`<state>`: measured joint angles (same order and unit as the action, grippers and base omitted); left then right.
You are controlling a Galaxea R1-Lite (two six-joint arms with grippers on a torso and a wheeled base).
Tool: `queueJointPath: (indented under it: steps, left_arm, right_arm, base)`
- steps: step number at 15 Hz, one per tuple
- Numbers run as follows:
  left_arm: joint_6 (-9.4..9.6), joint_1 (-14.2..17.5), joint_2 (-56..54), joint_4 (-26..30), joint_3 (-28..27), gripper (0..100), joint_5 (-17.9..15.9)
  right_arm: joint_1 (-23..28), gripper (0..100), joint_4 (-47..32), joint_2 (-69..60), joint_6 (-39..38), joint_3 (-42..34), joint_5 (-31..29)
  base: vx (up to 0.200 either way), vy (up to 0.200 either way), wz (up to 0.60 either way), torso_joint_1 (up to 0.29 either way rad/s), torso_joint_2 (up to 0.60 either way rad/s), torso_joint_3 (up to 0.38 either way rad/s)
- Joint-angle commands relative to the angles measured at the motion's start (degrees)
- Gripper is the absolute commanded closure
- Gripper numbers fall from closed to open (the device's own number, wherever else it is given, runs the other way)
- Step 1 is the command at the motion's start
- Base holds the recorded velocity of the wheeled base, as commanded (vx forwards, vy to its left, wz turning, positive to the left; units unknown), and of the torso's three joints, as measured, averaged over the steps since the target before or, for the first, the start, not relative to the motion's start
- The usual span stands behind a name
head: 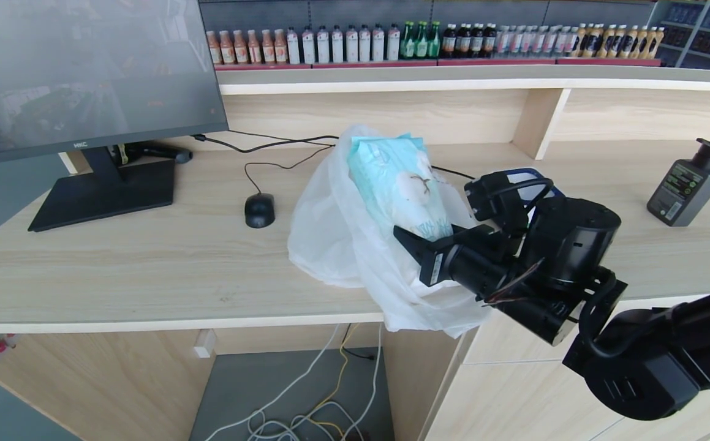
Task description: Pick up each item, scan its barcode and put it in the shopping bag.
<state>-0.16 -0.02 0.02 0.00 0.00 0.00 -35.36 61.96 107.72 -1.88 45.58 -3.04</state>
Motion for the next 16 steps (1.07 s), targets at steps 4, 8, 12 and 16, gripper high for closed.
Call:
queueJointPath:
  steps: [4,8,12,16]
  left_arm:
    - [-0.02,0.02,-0.02,0.0,0.0,0,0.0]
    - [-0.02,-0.06,-0.02,0.0,0.0,0,0.0]
    - [-0.02,-0.06,-0.02,0.0,0.0,0,0.0]
    - [-0.02,0.02,-0.02,0.0,0.0,0,0.0]
  right_arm:
    - [0.12,100,1.49,1.09,-0.32,-1.11,0.05]
    - [0.12,0,1.67,1.0,-0.41,-1.28,0.05]
    - [0.21,0,3.51,1.0,-0.5,-1.37,0.05]
    - [0.3,0,6.59,0.48,-0.41,-1.55,-0.04]
  base:
    - [0.0,0.0,0.0,0.0,0.0,0.0]
    - [0.0,0.0,0.0,0.0,0.0,0.0]
    - [0.0,0.0,0.0,0.0,0.0,0.0]
    - [0.0,0.0,0.0,0.0,0.0,0.0]
